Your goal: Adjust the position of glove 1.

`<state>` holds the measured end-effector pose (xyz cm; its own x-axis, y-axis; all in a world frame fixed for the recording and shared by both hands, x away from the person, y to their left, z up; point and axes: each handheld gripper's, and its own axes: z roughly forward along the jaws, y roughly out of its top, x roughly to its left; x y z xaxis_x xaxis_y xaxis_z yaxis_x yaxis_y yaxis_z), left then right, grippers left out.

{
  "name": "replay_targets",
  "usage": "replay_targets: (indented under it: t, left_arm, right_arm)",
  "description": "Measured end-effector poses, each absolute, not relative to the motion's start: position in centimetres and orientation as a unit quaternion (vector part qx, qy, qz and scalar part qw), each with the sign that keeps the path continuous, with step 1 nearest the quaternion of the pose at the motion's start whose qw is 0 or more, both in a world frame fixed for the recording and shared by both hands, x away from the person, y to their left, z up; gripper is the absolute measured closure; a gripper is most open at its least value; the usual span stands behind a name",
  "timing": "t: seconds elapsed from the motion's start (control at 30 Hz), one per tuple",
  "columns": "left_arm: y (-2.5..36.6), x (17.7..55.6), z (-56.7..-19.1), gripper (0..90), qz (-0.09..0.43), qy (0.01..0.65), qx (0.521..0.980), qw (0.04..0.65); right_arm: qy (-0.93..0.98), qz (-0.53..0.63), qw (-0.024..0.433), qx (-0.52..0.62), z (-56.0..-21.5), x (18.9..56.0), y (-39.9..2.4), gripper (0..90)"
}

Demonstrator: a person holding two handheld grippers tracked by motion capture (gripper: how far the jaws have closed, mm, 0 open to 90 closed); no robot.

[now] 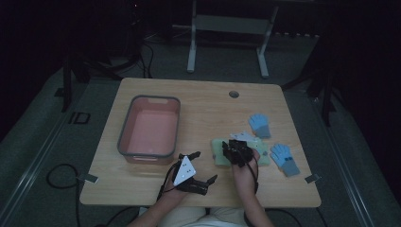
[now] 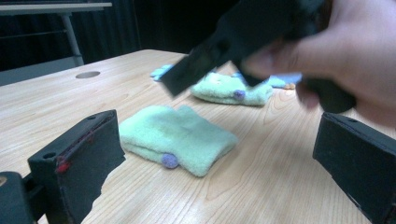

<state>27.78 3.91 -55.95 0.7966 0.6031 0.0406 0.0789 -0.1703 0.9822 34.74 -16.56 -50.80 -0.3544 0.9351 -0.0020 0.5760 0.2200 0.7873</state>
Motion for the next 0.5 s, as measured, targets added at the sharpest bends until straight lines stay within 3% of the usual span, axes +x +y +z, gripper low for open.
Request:
replay_targets:
  t: [0.23,0.3,0.5]
  left_arm:
    - [3.9,27.8,-56.0,1.0,0.217,0.233,0.733,0.601]
    - [4.0,27.8,-56.0,1.0,0.216,0.235,0.732,0.602]
    - [3.9,27.8,-56.0,1.0,0.217,0.237,0.731,0.602]
  right_arm:
    - [0.761,0.362,0.267,0.468,-48.8,36.0,-22.3,72.4]
    - [0.771,0.376,0.251,0.448,-48.3,36.4,-23.8,72.3]
    - [0.798,0.375,0.245,0.403,-48.2,37.2,-27.4,67.7]
